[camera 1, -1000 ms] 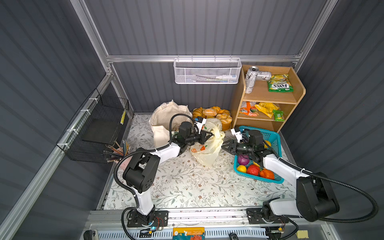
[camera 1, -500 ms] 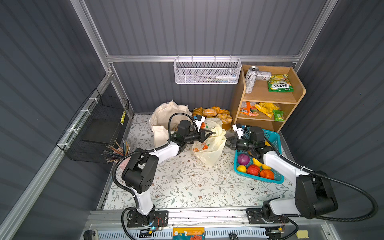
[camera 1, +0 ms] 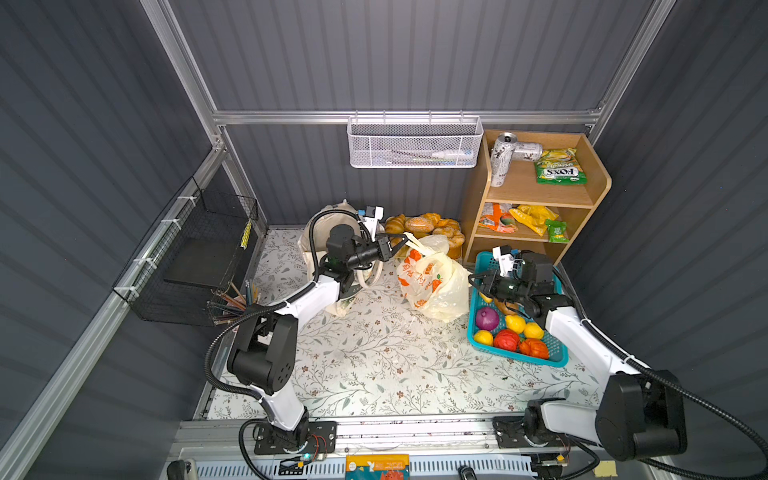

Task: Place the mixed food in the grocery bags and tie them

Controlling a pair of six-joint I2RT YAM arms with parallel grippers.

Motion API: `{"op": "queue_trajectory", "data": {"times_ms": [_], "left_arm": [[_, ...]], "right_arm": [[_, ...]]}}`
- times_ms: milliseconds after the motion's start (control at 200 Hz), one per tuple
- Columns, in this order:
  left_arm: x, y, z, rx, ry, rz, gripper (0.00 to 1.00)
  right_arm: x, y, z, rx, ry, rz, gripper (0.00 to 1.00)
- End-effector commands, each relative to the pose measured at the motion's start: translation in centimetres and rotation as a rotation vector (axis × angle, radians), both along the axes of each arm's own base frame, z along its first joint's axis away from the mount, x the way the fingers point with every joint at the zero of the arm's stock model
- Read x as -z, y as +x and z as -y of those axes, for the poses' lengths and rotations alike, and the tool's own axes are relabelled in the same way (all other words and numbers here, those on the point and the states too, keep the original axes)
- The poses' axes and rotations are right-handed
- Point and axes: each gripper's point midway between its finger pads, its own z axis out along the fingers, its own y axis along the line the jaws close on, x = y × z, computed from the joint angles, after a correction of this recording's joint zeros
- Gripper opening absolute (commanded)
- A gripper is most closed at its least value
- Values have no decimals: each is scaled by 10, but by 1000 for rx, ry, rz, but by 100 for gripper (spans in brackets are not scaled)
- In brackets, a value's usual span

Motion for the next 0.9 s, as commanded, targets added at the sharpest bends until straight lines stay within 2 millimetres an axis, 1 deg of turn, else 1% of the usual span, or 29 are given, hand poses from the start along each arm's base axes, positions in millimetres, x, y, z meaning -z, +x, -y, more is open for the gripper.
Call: {"op": "queue_trajectory", "data": {"times_ms": [0,55,100,135,165,230,310,410,485,525,560,635,695,735,790,895], "left_arm": [[-13,13,-22,-87,-2,34,0],[-11,15,-36,-134,34,44,0],[-9,16,-47,-159,52,43,0],[-6,16,-53,-167,66,41,0],[-4,15,-56,-168,81,38,0],[4,13,-58,-172,104,29,0],[14,16,-57,-166,102,6,0],[22,19,-54,-160,74,-18,0],[24,19,-57,-176,83,-25,0],[22,18,-59,-184,93,-18,0],[19,17,-61,-194,102,-8,0],[12,15,-68,-223,138,15,0],[9,14,-76,-260,180,33,0],[5,12,-82,-277,199,46,0],[3,10,-83,-274,211,60,0],[4,10,-78,-245,212,51,0]], "right_arm": [[2,14,39,174,-61,-19,0],[9,18,64,257,-60,-31,0],[14,20,80,296,-37,-43,0],[17,20,89,313,-18,-52,0],[18,21,92,315,-8,-59,0],[18,22,91,307,6,-57,0],[12,26,79,272,44,-55,0],[1,30,58,228,38,-37,0],[-3,33,53,224,34,-28,0],[0,33,56,235,27,-36,0],[7,34,63,257,16,-48,0],[28,33,89,330,16,-96,0],[46,31,111,396,71,-135,0],[52,29,119,414,108,-148,0],[54,28,116,401,121,-151,0],[44,31,93,331,115,-128,0]]}}
